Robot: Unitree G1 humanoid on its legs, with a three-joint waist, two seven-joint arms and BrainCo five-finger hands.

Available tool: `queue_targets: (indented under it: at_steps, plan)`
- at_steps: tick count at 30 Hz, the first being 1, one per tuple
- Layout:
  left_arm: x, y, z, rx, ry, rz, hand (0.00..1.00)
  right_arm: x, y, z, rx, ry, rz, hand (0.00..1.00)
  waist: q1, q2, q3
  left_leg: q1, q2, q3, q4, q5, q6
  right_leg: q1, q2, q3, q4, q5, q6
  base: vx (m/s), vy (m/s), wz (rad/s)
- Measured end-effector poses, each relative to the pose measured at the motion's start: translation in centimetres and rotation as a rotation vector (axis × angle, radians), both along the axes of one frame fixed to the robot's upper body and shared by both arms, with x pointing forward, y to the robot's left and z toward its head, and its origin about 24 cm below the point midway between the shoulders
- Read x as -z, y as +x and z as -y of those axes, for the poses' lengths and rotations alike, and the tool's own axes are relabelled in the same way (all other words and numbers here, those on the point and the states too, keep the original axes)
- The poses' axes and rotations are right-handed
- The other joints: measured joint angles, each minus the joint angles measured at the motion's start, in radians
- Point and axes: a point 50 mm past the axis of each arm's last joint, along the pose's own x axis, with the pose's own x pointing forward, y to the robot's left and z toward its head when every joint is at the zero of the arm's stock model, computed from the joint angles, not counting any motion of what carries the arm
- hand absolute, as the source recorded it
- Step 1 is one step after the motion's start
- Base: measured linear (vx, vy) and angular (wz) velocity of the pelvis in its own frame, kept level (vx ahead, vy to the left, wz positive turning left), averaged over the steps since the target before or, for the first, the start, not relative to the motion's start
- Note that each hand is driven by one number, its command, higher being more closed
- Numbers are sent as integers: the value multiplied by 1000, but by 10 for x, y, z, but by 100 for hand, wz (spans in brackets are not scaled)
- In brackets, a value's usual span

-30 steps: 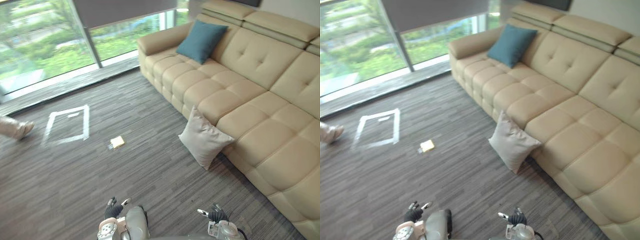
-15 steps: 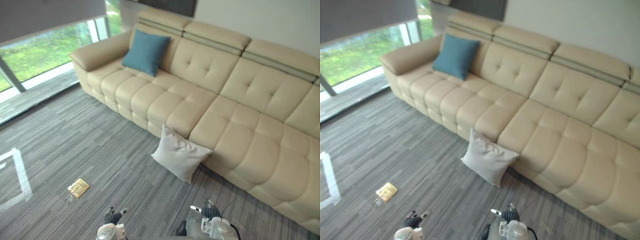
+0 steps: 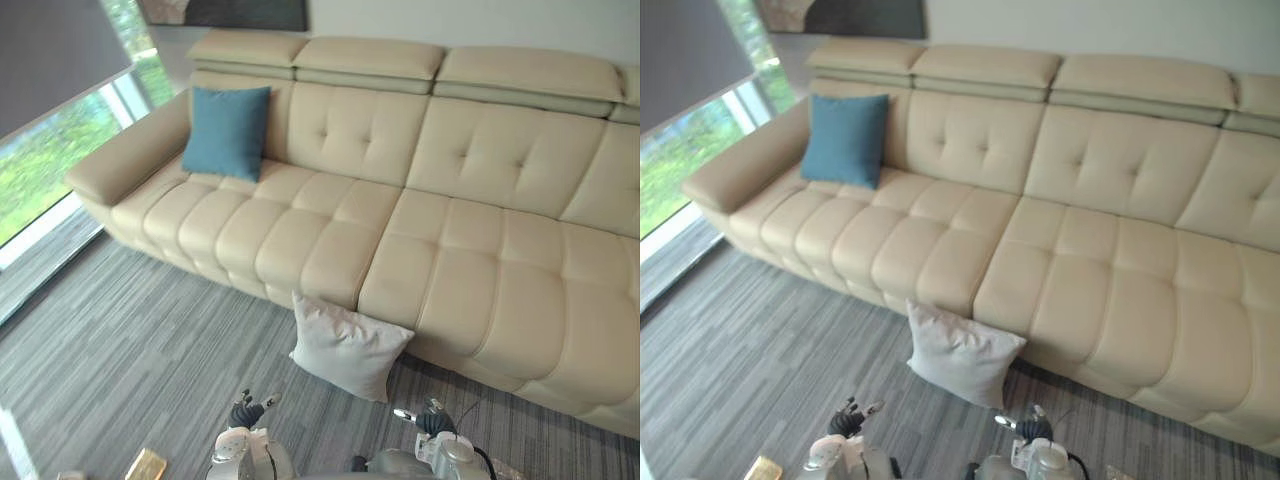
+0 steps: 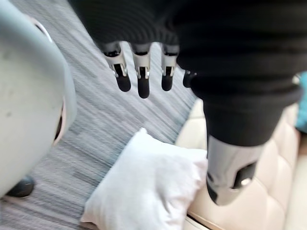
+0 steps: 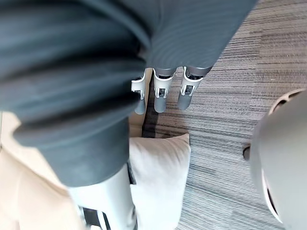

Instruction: Pick up cushions and gather them together orderly.

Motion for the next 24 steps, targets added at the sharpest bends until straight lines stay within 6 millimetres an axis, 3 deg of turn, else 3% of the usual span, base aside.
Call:
queue_targets:
  at_steps: [3, 5, 6, 8, 10, 13, 15, 17, 19, 21, 22, 24]
  plan:
    - [-2, 5, 1, 8, 6, 26, 0, 4, -6, -2, -1, -1, -28, 0, 18, -12, -1, -38, -91, -150, -185, 25, -9, 34, -23, 86, -13, -28, 48, 343, 219, -86]
    - [-1, 4, 2, 7, 6, 18, 0, 5, -8, -2, -12, -5, -39, 0, 21, -3, -10, -37, -93, -158, -269, 97, 14, 43, -14, 139, -13, -46, 79, 348, 305, -83]
    - [-1, 4, -2, 8, 16, 15, 0, 6, -9, -6, -22, 3, -49, 0, 25, -10, -19, -27, -93, -154, -263, 162, -2, 50, -15, 192, -4, -65, 101, 376, 332, -93]
    - [0, 1, -12, 11, 41, -4, 0, 9, -14, -18, -34, 32, -62, 0, 23, -73, -54, -5, -118, -89, -281, 145, 25, 40, -53, 243, 5, -62, 114, 404, 312, -80]
    - [1, -1, -15, 14, 50, -17, 0, 10, -16, -29, -34, 61, -68, 0, 26, -93, -69, 28, -126, -22, -291, 130, 49, 33, -84, 278, 6, -31, 158, 305, 260, -77]
    - [4, -5, -12, 36, 44, -35, 0, 9, -12, -32, -49, 70, -55, 0, 32, -80, -67, 134, -121, 59, -358, 121, 64, 23, -99, 257, 80, 19, 176, 143, 178, -79]
    - [5, -6, -10, 43, 41, -43, 0, 8, -11, -32, -49, 69, -50, 0, 31, -57, -67, 197, -107, 90, -412, 121, 65, -22, -105, 197, 195, 43, 180, 74, 105, -60]
    - [7, -9, -8, 45, 35, -58, 0, 8, -10, -31, -49, 66, -43, 0, 26, -44, -68, 243, -94, 88, -455, 120, 63, -68, -116, 113, 269, -22, 153, 75, 25, -27]
    - [8, -11, -6, 55, 30, -69, 0, 7, -9, -30, -49, 62, -35, 0, 23, -34, -72, 249, -73, 62, -467, 112, 46, -113, -102, 96, 228, -47, 145, 79, -111, 14]
    - [8, -11, -9, 57, 39, -70, 0, 8, -12, -29, -36, 63, -41, 0, 22, -60, -78, 251, -101, 36, -461, 115, 38, -99, -122, 111, 86, 45, 151, 64, -167, 35]
    - [8, -11, -8, 60, 38, -70, 0, 8, -12, -28, -31, 63, -40, 0, 19, -63, -79, 261, -105, 20, -466, 111, 23, -81, -128, 105, 80, 14, 155, 57, -155, 29]
    - [10, -15, 4, 73, 12, -80, 0, 9, -15, -16, -27, 32, -53, 0, 20, -11, -93, 267, -82, 12, -484, 122, -1, -54, -99, 89, 32, 15, 153, 81, -191, 20]
